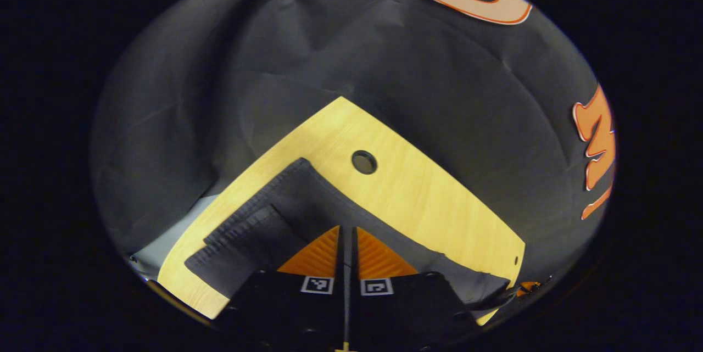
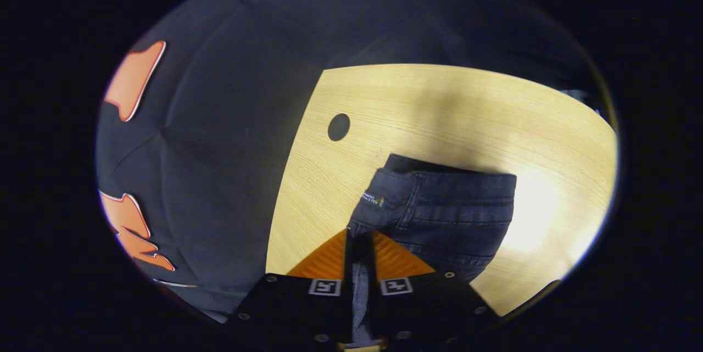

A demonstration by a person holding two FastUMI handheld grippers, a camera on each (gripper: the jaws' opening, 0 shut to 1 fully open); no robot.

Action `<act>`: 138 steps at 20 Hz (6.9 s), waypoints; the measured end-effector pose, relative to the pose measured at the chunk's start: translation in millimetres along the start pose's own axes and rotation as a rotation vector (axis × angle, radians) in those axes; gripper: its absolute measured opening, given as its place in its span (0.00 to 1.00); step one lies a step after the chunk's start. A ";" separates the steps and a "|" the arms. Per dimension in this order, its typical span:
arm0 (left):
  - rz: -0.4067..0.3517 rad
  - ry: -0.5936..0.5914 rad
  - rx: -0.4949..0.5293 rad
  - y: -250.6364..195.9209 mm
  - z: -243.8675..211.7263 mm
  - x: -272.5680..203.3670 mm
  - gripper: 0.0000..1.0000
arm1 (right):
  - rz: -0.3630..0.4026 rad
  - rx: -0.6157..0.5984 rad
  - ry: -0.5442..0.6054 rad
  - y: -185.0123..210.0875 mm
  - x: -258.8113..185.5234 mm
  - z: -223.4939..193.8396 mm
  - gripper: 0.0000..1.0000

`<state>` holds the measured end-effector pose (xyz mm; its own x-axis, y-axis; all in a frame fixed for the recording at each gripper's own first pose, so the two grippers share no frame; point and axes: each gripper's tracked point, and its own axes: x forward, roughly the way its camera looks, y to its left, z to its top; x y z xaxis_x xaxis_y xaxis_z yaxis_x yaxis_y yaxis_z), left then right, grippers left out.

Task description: Grasp the waist and the cuffs of the jeans and fold them to make the two legs overlap; first hold the waist and fold one-third of the jeans toward the cuffs, then hold the cuffs and fold the remaining one-third in the same direction to finish folding.

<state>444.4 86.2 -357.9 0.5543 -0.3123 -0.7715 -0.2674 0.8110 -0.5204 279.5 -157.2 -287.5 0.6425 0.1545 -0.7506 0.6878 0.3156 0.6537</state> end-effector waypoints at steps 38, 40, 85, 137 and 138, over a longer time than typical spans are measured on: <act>-0.100 0.018 0.102 -67.0 -98.3 -86.9 0.89 | -0.121 -0.077 -0.164 -62.4 -6.9 13.0 0.16; -0.126 0.029 0.111 -69.2 -99.2 -87.2 0.89 | -0.098 -0.111 -0.194 -47.2 -20.2 7.3 0.16; 0.005 0.084 -0.003 -17.2 -62.5 -100.7 0.93 | 0.154 -0.750 0.207 145.6 -4.4 -446.5 0.77; -0.188 0.042 0.238 -239.2 -12.1 -73.7 0.05 | 0.275 -0.792 -0.186 135.6 -169.0 -269.7 0.99; -0.201 0.031 0.229 -252.6 -11.6 -81.4 0.05 | 0.276 -0.810 -0.195 133.5 -170.2 -264.2 0.99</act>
<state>457.7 -99.0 -167.8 0.5526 -0.4898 -0.6744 0.0313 0.8208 -0.5704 172.7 105.9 -97.9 0.8477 0.1839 -0.4975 0.0953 0.8699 0.4839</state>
